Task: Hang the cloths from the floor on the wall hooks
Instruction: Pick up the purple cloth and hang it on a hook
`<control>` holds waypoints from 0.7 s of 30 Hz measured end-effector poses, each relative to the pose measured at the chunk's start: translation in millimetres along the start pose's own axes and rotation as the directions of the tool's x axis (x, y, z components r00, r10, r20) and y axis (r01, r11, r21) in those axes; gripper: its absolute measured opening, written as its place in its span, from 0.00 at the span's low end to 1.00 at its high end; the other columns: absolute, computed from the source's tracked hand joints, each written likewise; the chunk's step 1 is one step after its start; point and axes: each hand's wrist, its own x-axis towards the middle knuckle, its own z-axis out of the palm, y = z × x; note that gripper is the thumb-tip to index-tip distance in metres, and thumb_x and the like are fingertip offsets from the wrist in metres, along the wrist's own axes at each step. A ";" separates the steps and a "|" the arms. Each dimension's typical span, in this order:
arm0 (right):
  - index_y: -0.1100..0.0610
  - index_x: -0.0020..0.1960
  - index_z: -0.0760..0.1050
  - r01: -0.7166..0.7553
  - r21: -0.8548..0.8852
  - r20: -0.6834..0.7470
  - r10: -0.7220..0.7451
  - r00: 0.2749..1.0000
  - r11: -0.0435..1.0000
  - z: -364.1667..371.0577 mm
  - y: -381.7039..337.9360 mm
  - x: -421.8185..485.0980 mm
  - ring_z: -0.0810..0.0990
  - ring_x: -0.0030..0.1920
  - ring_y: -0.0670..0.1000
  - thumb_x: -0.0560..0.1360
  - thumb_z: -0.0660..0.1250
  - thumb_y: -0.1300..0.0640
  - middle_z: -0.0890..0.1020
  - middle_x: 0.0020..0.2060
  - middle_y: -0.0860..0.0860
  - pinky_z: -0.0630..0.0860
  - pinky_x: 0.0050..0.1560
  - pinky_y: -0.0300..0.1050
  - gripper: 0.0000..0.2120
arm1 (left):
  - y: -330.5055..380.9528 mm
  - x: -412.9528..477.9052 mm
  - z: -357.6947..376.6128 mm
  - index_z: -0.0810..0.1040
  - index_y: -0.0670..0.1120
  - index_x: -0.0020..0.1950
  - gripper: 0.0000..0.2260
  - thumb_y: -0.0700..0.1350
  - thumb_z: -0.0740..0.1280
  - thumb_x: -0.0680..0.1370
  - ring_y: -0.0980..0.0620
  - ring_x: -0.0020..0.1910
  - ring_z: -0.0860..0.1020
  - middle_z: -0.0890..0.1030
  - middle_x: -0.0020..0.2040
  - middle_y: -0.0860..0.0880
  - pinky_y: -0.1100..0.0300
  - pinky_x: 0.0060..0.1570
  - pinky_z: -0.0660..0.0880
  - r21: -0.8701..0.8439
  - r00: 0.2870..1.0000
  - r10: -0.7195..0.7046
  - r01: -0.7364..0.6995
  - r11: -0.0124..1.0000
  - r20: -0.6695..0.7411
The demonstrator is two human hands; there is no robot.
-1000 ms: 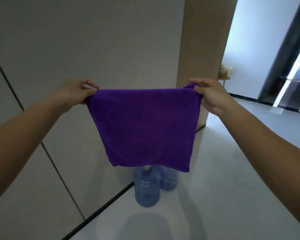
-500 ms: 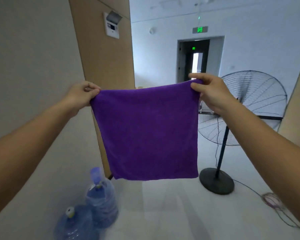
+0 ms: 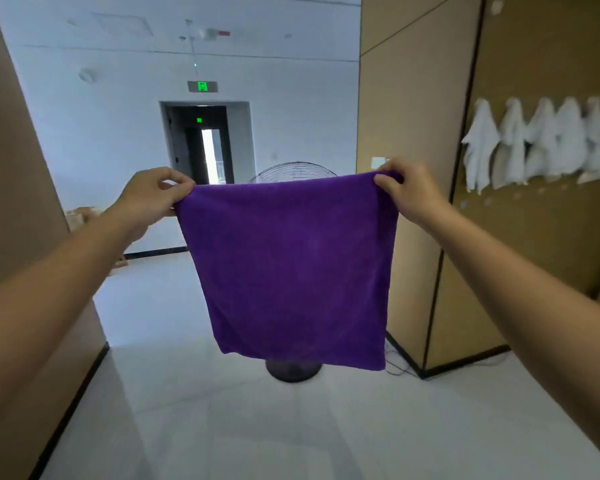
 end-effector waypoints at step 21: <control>0.52 0.48 0.81 -0.354 -0.057 -0.427 0.298 0.854 0.933 -317.5 218.4 -62.9 0.77 0.47 0.49 0.78 0.67 0.57 0.81 0.43 0.49 0.73 0.49 0.40 0.04 | 166.2 -1.9 394.4 0.79 0.48 0.42 0.09 0.35 0.66 0.77 0.54 0.37 0.76 0.79 0.39 0.50 0.66 0.37 0.75 -0.170 0.772 0.362 -0.321 0.932 0.523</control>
